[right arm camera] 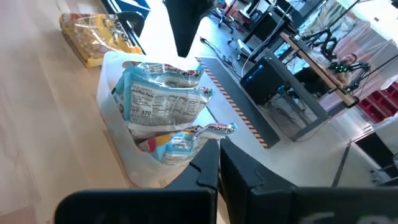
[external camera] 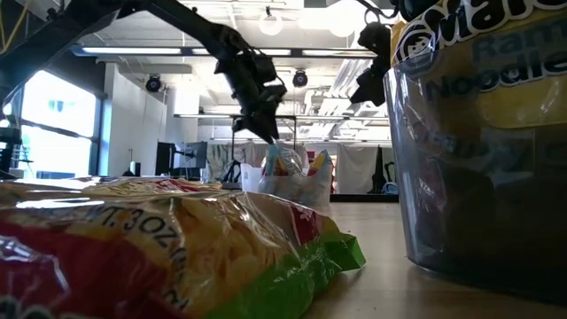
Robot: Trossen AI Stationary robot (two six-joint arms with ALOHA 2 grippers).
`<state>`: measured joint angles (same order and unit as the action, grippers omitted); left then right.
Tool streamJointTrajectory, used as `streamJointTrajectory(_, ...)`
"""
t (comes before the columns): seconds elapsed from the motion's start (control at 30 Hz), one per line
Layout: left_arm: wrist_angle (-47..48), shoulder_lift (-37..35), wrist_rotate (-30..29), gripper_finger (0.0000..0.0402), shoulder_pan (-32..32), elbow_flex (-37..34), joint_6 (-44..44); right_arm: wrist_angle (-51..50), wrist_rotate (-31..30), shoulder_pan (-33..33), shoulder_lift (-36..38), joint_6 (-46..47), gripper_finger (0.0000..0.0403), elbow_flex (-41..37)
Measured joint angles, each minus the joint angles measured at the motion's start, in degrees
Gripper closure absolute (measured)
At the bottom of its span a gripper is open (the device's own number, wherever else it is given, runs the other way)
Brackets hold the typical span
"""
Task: Sort Maruchan noodles
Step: Put the yellow noodle pack into the black bin
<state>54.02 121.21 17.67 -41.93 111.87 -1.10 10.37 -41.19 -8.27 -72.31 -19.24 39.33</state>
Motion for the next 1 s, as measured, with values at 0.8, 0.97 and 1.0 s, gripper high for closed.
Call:
streamJointTrajectory(0.8, -16.77, -44.78, -12.47, 0.0375, -7.54, -51.49, -9.20, 26.33, 13.34, -3.61, 3.64, 0.76, 0.0403, -15.37)
streamJointTrajectory(0.97, -17.18, -43.64, -12.24, 0.0336, -12.16, -55.28, -9.21, 26.34, 13.52, -3.59, 3.69, 0.95, 0.0403, -15.37)
streamJointTrajectory(1.0, -17.20, -42.97, -12.33, 0.0325, -12.95, -55.49, -8.73, 26.32, 13.68, -3.58, 3.69, 0.97, 0.0403, -15.37)
